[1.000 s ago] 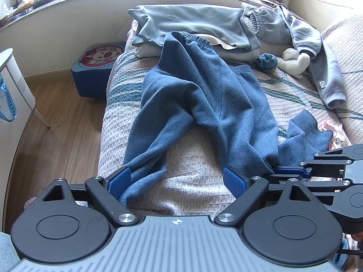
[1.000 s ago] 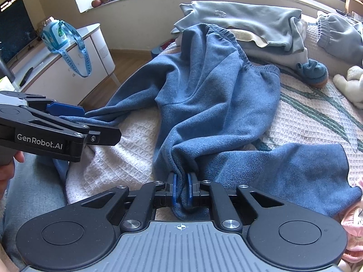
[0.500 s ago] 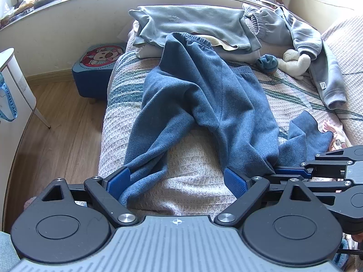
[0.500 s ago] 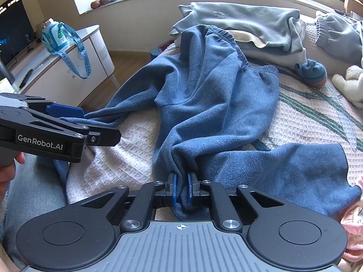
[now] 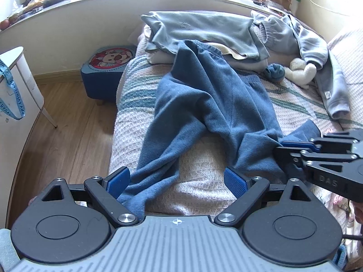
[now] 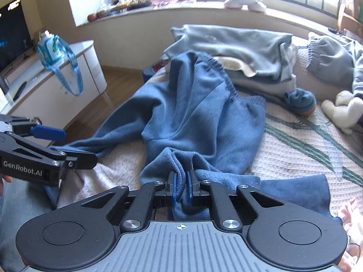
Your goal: Fold clothes
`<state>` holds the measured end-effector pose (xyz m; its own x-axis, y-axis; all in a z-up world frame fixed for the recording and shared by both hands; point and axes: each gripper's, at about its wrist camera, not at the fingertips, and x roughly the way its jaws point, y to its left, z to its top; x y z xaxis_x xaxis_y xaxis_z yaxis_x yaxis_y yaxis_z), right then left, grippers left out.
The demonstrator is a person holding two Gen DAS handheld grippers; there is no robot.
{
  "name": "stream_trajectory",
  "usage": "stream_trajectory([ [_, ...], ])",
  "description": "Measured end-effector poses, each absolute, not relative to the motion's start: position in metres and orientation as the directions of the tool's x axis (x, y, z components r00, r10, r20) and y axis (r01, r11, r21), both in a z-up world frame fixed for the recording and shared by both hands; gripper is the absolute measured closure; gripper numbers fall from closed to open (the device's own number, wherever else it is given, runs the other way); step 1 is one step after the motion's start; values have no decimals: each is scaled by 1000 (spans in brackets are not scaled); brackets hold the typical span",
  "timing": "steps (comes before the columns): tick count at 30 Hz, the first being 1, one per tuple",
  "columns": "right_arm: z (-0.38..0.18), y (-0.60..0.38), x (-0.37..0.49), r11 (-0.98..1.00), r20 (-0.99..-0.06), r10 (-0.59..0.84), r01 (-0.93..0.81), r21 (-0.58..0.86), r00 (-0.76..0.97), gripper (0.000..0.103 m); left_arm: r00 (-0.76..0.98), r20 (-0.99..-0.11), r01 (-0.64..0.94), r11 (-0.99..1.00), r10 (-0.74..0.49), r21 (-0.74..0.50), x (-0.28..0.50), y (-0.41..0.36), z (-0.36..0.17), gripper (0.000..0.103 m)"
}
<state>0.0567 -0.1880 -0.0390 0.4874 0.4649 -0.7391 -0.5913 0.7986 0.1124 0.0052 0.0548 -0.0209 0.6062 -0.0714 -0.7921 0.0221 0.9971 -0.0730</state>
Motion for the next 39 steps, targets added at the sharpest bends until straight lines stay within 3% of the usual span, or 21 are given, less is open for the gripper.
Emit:
stream_trajectory([
  [2,-36,-197,54,814,-730,462,-568,123,504,86,606,-791,21,996,-79,-83,5,55,-19,13],
  [14,-23,-283,43,916,-732,287,-402,21,618,80,584,-798,123,988,-151,-97,4,26,-17,13],
  [15,-24,-288,45,919,-736,273,-395,8,619,78,579,-800,132,987,-156,-96,5,23,-19,13],
  [17,-30,-295,51,925,-744,241,-379,-18,623,62,569,-806,147,985,-163,-95,5,17,-22,13],
  [19,-38,-300,60,934,-751,210,-356,-36,626,57,560,-812,162,983,-162,-85,5,12,-25,13],
  [31,-102,-285,115,948,-831,82,-300,-105,550,57,541,-833,109,992,-116,-67,2,28,-32,13],
  [33,-102,-283,115,943,-833,76,-311,-119,548,60,539,-834,101,992,-118,-76,3,30,-32,13],
  [35,-101,-281,114,935,-835,87,-333,-119,544,86,541,-831,110,991,-129,-82,3,30,-32,13],
  [37,-98,-275,109,926,-834,80,-351,-141,547,98,548,-824,124,989,-140,-86,1,29,-30,13],
  [39,-91,-271,103,925,-825,84,-352,-144,559,101,558,-817,127,988,-146,-90,-2,30,-28,13],
])
